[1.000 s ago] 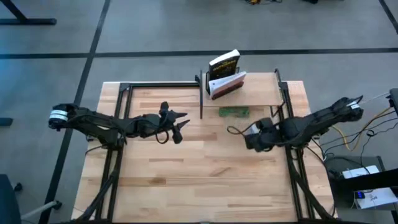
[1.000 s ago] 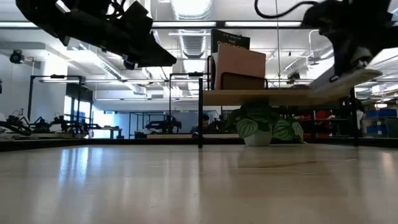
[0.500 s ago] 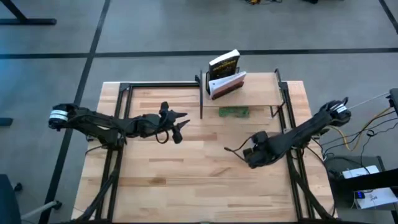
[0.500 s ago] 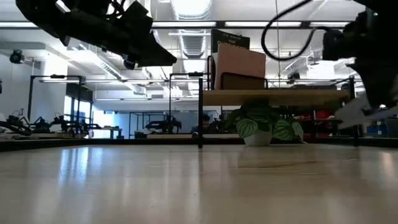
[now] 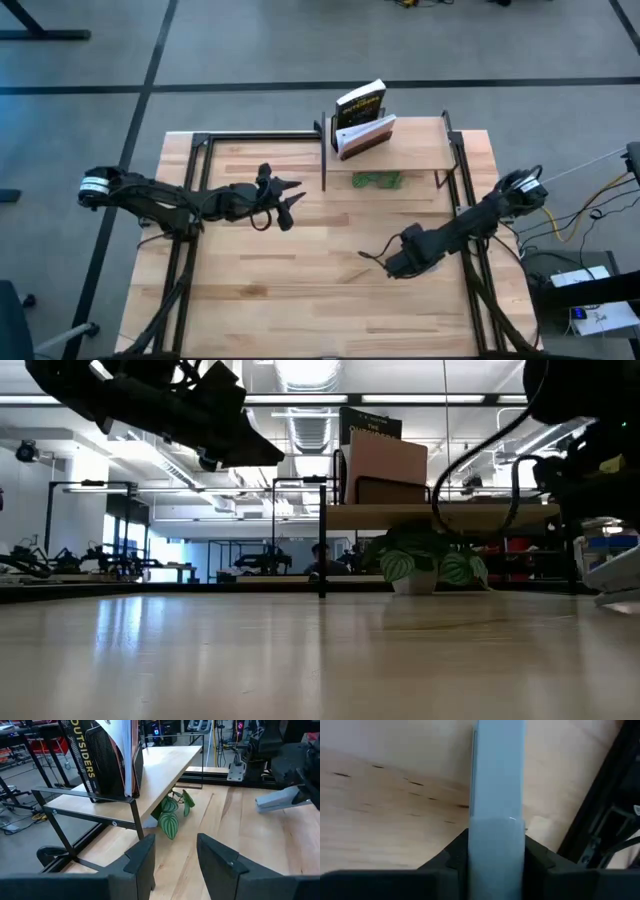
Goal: Stock shelves
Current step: Remove the gray stapler from the shelf
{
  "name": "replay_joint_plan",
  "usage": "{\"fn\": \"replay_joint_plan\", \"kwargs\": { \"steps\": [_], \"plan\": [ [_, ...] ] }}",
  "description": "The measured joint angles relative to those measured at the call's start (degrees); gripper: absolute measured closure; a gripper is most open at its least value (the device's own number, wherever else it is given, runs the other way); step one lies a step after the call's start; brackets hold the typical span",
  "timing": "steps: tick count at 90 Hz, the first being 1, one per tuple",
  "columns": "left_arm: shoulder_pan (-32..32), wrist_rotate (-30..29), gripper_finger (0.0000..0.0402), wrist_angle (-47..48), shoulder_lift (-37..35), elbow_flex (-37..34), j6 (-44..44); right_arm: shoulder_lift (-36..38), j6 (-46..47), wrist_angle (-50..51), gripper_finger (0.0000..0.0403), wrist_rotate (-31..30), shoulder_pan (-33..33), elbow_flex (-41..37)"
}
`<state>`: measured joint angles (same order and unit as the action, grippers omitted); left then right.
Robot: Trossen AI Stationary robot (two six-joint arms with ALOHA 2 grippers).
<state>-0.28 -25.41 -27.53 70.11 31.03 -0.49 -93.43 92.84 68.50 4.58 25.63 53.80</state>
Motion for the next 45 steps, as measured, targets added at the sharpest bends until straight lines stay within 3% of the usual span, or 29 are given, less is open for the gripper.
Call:
{"fn": "replay_joint_plan", "kwargs": {
  "steps": [26,45],
  "plan": [
    [0.01,-0.01,0.0274,-0.99,-0.01,0.00,1.12,-2.36,-11.64,0.60,0.0268,1.68,0.00,-0.04],
    [-0.01,-0.02,0.0274,-1.56,-0.01,0.00,1.27,-2.38,-17.24,2.03,0.0284,1.14,-0.04,-0.04]
  ]
}}
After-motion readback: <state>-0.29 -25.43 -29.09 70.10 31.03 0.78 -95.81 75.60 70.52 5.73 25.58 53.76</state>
